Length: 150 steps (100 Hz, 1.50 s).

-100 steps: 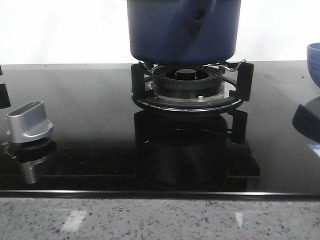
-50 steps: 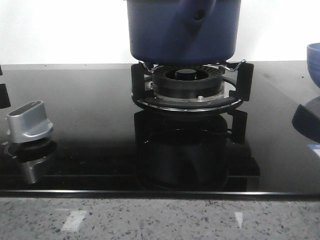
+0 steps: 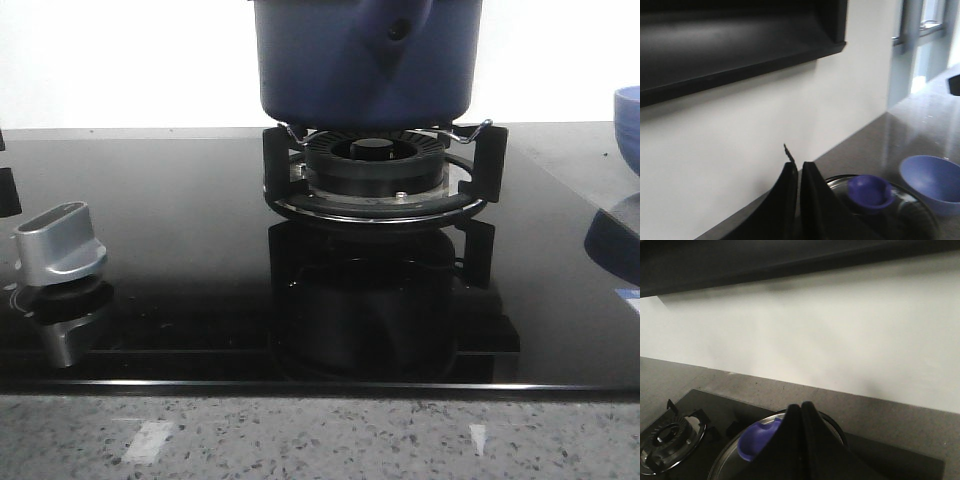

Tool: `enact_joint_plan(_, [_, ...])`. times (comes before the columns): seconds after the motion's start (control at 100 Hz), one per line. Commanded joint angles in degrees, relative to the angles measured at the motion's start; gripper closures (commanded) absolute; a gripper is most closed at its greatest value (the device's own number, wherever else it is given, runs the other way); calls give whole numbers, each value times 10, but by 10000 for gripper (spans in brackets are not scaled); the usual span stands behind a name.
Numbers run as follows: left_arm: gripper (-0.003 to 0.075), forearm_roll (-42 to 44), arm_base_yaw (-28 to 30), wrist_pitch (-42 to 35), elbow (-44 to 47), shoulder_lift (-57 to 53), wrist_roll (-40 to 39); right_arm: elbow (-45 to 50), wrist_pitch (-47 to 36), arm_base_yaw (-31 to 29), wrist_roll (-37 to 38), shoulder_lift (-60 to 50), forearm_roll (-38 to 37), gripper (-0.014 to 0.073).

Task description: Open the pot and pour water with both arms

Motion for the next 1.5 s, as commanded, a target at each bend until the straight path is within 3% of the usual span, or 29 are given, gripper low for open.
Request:
enact_joint_plan(0.0, [741, -22, 2, -111, 49, -74, -5, 40, -77, 17, -74, -55, 60, 657])
enact_joint_plan(0.09, [741, -22, 2, -201, 143, -140, -3, 110, -121, 25, -119, -101, 82, 657])
enact_joint_plan(0.22, [741, -6, 2, -248, 261, -228, 31, 212, -154, 25, -160, -180, 86, 657])
enact_joint_plan(0.45, [741, -11, 2, -313, 434, -376, 56, 395, -214, 25, -165, -335, 86, 657])
enact_joint_plan(0.68, [741, -68, 2, -320, 557, -502, 56, 532, -244, 25, -165, -465, 86, 657])
enact_joint_plan(0.84, [741, -119, 2, -320, 589, -551, 55, 576, -244, 25, -165, -507, 86, 657])
enact_joint_plan(1.49, [741, -120, 2, -316, 592, -553, 55, 599, -241, 25, -165, -507, 86, 661])
